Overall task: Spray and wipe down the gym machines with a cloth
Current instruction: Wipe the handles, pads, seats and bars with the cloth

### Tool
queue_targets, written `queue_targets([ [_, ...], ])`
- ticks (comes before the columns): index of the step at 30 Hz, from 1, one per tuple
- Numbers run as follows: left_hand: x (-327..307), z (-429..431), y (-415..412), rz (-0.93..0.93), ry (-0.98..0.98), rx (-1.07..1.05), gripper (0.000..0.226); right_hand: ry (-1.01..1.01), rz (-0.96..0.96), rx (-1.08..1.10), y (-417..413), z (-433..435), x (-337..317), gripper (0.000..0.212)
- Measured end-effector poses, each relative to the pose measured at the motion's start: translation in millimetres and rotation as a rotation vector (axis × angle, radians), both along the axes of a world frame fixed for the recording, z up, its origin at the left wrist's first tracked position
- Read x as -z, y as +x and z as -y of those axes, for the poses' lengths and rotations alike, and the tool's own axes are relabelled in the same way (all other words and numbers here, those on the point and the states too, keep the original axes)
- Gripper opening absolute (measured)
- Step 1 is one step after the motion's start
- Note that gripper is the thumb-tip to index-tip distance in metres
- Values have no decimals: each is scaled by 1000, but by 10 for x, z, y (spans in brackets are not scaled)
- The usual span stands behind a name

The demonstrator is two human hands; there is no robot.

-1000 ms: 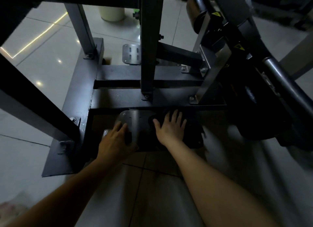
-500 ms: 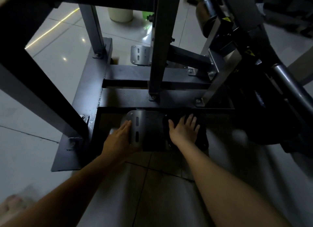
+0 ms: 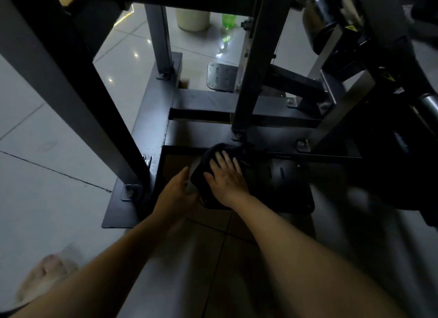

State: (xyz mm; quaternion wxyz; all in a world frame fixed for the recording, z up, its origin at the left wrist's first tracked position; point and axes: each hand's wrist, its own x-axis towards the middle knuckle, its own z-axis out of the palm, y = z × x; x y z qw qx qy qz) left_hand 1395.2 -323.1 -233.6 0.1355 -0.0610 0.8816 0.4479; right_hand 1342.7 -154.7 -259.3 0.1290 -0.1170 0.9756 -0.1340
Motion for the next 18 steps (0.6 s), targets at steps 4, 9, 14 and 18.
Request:
queue_targets([
  [4,48,5,-7,28,37,12,97,34,3,-18,-5,-167,-28,63],
  [9,80,-14,30,57,29,-36,76,56,42,5,-41,31,1,66],
  [14,78,-12,20,64,-1,-58,77,45,41,-54,2,-7,-11,59],
  [18,47,-10,41,96,20,-97,82,-10,-56,-143,344,-95,50,57],
])
